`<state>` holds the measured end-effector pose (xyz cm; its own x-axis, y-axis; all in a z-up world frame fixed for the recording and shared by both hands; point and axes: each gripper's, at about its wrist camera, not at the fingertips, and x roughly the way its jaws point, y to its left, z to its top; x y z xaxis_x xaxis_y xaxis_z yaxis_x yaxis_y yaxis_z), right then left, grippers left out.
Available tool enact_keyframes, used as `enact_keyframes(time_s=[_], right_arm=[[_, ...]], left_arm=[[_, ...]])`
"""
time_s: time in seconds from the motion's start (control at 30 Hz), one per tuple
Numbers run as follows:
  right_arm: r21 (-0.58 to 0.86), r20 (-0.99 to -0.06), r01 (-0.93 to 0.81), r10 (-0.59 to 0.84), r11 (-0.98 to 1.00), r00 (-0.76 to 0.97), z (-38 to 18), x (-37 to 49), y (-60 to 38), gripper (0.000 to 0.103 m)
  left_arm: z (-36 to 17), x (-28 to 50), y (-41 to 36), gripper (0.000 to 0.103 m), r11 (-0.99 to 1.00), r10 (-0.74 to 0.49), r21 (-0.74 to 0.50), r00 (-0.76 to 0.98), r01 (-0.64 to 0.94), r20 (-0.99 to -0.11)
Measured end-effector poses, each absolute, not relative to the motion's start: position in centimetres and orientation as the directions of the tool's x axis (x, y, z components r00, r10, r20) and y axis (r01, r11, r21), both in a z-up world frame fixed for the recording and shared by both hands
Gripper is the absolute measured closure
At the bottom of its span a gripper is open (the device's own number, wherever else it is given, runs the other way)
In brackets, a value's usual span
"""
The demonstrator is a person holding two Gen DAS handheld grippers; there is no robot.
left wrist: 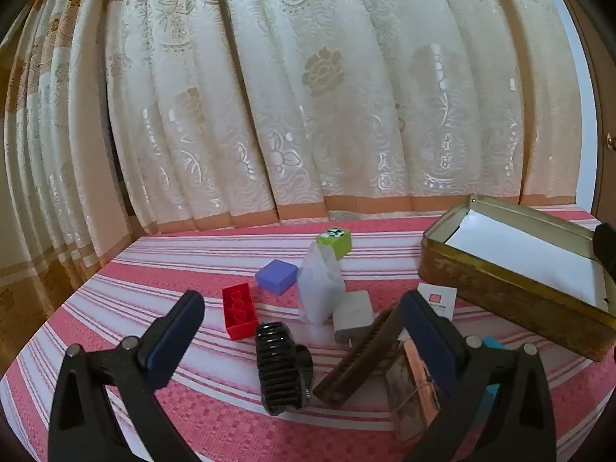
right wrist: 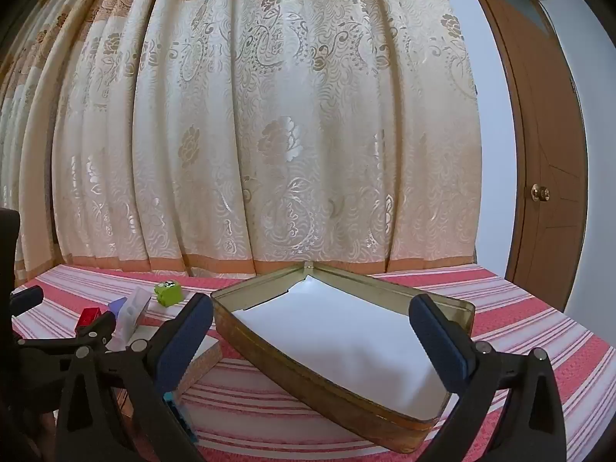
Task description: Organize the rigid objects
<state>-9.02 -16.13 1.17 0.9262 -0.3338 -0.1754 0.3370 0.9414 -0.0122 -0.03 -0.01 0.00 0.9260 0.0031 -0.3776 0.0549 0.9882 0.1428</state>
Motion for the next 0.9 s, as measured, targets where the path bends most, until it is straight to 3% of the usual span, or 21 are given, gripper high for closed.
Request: enact_keyframes(time_s=[0.9], right_arm=[[-0.015, -0.196, 0.34, -0.336, 0.94, 0.921, 1.31, -8.77, -16.3, 0.0]], left_arm=[[-0.33, 0.0, -0.32, 0.0, 0.992, -0.016, 0.112, 0.922, 0.064, -0.386]])
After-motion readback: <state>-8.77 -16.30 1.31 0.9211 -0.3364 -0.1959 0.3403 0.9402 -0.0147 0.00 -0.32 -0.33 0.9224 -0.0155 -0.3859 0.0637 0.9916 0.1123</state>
